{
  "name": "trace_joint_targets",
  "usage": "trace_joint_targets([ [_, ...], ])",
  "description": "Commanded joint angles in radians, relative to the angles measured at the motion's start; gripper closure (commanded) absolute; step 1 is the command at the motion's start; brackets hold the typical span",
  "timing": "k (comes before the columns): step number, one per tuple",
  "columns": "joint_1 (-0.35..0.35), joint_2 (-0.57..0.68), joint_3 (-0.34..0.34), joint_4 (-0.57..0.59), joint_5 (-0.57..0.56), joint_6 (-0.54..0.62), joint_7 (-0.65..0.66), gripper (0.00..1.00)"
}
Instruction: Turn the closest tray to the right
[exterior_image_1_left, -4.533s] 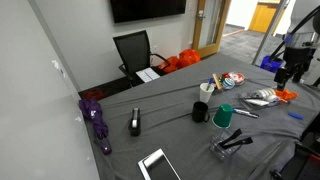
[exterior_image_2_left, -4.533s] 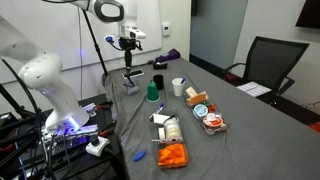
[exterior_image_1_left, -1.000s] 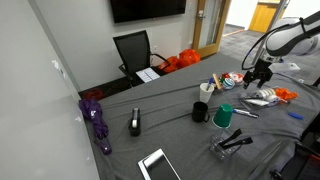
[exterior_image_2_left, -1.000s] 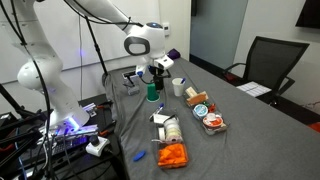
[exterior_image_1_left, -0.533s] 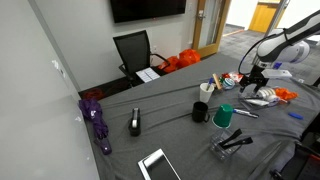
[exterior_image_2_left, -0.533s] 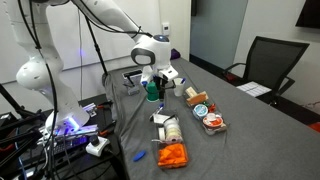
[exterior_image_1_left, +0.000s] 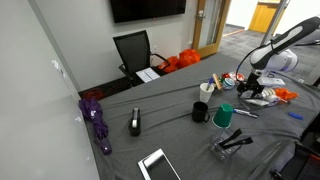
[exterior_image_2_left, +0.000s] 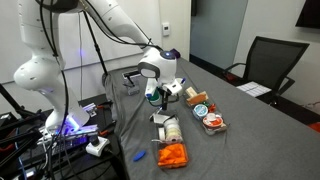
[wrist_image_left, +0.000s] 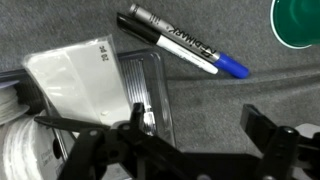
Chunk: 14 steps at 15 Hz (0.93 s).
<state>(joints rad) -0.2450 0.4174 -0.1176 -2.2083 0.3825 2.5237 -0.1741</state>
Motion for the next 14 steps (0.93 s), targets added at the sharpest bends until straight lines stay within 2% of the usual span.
trace_joint_targets([
  [1,-0.056,0.066,0.044,0.044,0.024,0.025,-0.053,0.00],
  [9,-0.077,0.133,0.077,0.067,0.011,0.064,-0.053,0.00],
  [10,-0.081,0.137,0.083,0.069,0.012,0.070,-0.057,0.18],
  [14,-0.084,0.149,0.089,0.075,0.002,0.081,-0.051,0.49],
])
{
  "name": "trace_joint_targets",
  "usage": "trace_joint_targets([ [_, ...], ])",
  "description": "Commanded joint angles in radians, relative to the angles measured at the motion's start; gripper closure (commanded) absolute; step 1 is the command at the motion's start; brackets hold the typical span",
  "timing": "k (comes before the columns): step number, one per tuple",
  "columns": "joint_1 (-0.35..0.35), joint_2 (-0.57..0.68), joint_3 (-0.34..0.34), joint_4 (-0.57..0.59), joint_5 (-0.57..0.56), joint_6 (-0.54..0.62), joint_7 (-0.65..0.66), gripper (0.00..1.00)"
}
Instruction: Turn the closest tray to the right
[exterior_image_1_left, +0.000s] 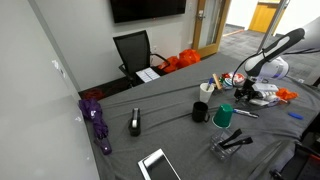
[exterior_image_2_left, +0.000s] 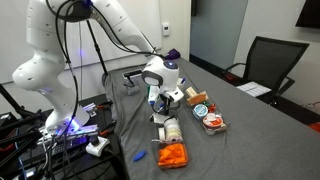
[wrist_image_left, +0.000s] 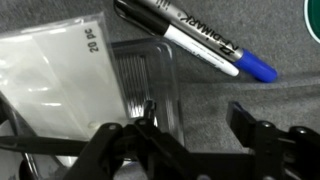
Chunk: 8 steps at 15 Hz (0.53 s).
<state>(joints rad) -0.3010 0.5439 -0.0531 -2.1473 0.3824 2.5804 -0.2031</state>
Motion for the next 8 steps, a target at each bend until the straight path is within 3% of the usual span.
trace_joint_targets([
  [1,-0.028,0.022,0.024,0.014,0.001,0.024,-0.020,0.55],
  [7,-0.034,0.022,0.020,0.016,-0.006,0.029,-0.016,0.97],
  [8,-0.033,0.022,0.018,0.016,-0.008,0.033,-0.013,0.99],
])
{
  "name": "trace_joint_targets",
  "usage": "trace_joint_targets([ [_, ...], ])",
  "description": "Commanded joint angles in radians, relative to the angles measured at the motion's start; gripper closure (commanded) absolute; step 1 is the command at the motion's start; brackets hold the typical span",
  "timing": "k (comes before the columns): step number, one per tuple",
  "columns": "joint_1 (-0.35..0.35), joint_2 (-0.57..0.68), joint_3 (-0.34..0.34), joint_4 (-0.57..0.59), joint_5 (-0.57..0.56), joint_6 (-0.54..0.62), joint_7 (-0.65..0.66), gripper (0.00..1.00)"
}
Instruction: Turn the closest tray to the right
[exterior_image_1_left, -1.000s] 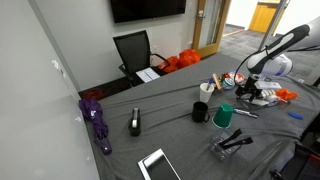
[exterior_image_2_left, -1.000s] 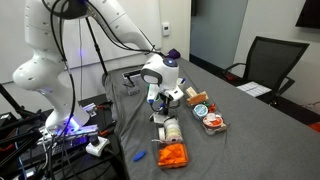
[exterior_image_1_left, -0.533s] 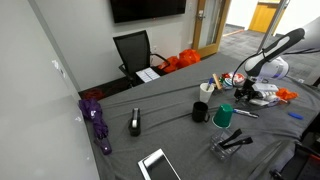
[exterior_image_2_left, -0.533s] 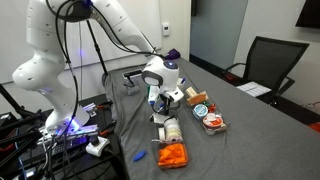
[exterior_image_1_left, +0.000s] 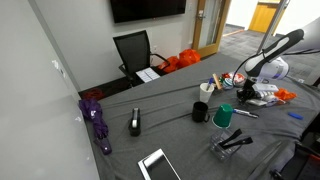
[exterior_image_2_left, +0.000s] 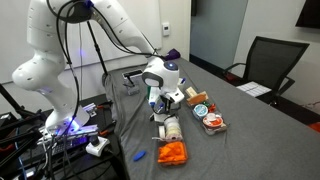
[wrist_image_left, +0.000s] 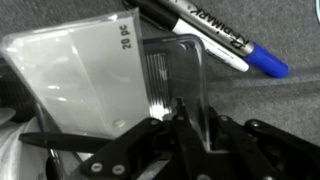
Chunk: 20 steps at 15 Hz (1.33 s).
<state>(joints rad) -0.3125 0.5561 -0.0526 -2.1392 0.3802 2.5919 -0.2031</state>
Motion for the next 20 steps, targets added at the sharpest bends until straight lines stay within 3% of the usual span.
trace_joint_targets([
  [1,-0.019,0.009,0.015,0.009,-0.013,0.029,-0.009,1.00],
  [6,0.029,0.005,-0.029,-0.007,-0.102,0.157,0.068,0.99],
  [9,0.133,0.005,-0.135,-0.006,-0.218,0.204,0.280,0.98],
  [13,0.252,0.018,-0.250,0.036,-0.294,0.126,0.547,0.99],
  [20,0.281,0.040,-0.273,0.099,-0.256,-0.031,0.800,0.99],
])
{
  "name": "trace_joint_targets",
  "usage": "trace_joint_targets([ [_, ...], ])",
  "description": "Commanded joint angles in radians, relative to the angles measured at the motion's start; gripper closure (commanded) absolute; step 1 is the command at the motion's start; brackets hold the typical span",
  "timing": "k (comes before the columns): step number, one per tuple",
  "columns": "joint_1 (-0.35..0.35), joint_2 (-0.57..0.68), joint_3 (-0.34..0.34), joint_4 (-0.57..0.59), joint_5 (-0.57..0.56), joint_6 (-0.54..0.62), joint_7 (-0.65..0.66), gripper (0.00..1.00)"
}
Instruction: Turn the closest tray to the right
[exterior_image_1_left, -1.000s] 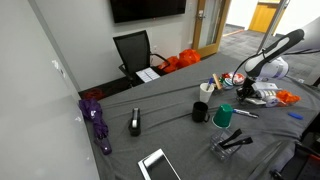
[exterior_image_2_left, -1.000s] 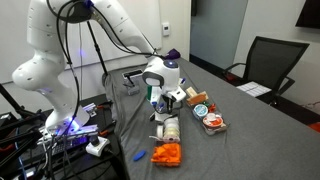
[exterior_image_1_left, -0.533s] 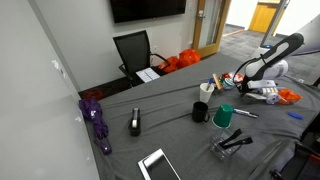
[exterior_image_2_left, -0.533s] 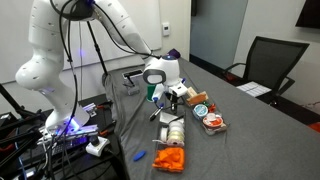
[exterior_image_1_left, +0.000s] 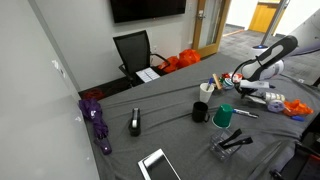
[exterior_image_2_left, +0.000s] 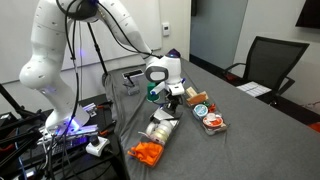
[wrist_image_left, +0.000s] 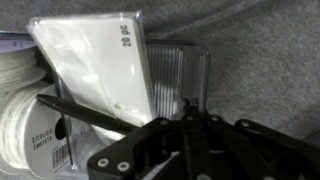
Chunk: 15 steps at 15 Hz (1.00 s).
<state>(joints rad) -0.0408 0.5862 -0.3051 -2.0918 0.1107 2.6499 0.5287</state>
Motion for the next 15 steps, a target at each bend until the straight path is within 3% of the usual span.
trace_joint_targets([
  [1,0.002,0.009,-0.015,0.061,0.016,-0.111,0.087,0.99],
  [15,-0.037,0.034,0.008,0.183,0.033,-0.178,0.254,0.99],
])
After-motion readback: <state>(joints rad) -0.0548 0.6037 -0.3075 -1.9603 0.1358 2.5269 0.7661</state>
